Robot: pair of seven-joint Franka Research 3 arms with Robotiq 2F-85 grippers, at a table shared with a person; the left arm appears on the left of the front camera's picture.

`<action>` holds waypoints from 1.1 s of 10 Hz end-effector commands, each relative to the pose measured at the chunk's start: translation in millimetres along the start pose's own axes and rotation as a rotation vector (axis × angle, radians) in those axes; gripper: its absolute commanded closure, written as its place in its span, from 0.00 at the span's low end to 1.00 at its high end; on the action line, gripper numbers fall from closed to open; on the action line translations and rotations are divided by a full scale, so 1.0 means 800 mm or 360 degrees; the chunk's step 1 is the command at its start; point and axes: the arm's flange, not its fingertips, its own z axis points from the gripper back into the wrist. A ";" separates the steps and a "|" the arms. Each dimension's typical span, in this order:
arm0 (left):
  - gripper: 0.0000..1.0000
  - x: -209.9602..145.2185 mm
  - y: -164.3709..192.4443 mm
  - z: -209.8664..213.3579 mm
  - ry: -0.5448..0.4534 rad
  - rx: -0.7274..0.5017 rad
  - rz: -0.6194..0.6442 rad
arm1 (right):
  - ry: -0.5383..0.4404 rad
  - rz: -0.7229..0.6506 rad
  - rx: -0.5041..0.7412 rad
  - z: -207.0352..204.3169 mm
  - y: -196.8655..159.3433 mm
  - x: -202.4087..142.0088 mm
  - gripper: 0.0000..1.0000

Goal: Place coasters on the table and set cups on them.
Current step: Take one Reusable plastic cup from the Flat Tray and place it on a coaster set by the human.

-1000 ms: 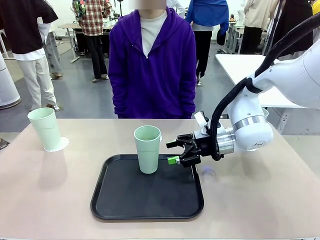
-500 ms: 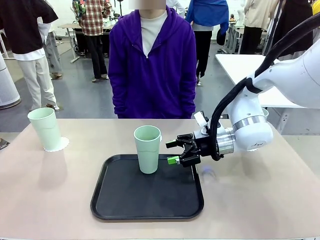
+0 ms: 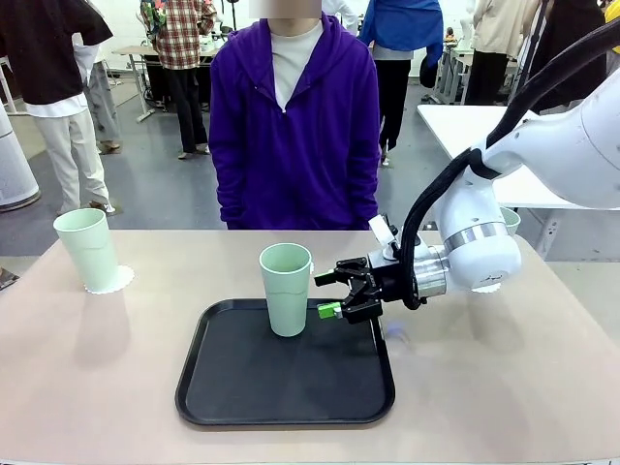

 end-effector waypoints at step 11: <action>0.00 0.000 -0.003 0.001 0.0000 0.0018 0.0007 | 0.0051 0.0014 0.0088 -0.056 -0.051 -0.023 0.00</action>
